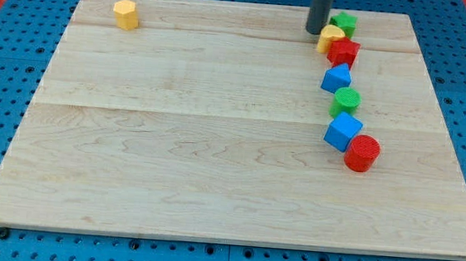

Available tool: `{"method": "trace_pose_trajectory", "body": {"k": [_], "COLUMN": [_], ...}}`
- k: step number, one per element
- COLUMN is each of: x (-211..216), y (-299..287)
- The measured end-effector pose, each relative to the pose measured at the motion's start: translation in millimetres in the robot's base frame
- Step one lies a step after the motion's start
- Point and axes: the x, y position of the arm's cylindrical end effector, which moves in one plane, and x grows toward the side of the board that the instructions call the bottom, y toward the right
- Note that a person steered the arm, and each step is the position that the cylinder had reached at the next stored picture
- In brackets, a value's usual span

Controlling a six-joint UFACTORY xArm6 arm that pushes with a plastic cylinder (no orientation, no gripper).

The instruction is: Push yellow hexagon to the center

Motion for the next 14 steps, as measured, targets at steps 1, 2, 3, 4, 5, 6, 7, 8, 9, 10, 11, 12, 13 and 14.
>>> {"method": "trace_pose_trajectory", "body": {"k": [1,2,3,4,5,6,7,8,9,10,11,12,13,14], "x": [0.0,-0.1,0.3,-47.4,-48.7,-12.7,54.3,38.2,10.4,12.2,62.5,34.6,5.2,54.2], "y": [6.8,-43.1,-130.4,-204.5,-282.7,-320.2,-289.9,-295.2,-328.2,-402.2,-383.6,-350.7,-340.4,-228.5]}}
